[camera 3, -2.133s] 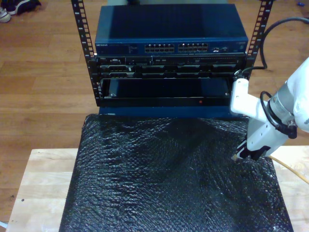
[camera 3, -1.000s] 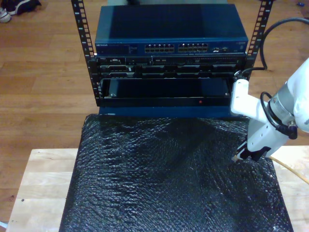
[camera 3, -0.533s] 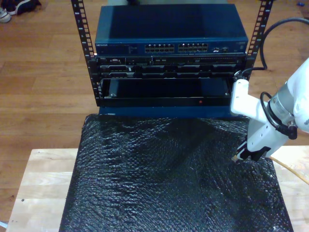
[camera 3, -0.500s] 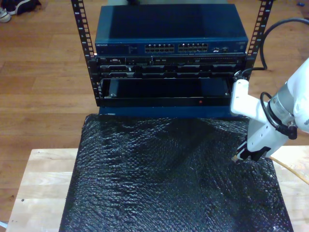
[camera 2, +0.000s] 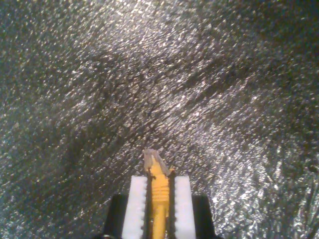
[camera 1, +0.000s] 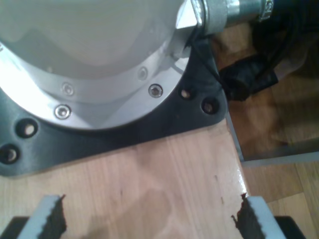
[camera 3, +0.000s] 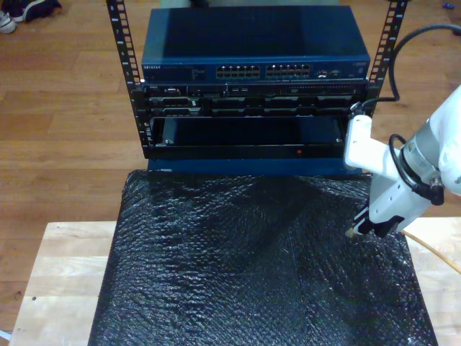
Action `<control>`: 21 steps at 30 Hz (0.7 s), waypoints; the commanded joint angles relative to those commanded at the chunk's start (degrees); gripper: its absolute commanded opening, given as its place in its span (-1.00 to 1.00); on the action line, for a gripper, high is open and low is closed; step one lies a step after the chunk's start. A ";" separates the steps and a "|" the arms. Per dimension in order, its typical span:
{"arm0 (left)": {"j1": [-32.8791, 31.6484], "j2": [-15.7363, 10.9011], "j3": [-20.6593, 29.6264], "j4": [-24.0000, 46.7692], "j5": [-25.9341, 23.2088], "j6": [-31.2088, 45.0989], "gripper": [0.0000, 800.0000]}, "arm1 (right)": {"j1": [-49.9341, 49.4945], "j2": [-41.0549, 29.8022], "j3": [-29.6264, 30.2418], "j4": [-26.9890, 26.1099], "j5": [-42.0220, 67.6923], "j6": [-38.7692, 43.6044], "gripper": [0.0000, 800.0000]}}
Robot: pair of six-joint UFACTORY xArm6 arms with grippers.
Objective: Grab the cable and plug it in
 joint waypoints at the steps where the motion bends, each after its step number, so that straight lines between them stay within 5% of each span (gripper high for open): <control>1: 0.00 0.00 0.00 0.00 0.00 0.00 1.00 | 0.00 0.00 -0.26 0.00 0.00 0.00 -1.00; 21: 0.00 0.00 0.00 0.00 0.00 0.00 1.00 | 8.70 0.44 -1.58 -1.23 -12.48 0.00 -1.00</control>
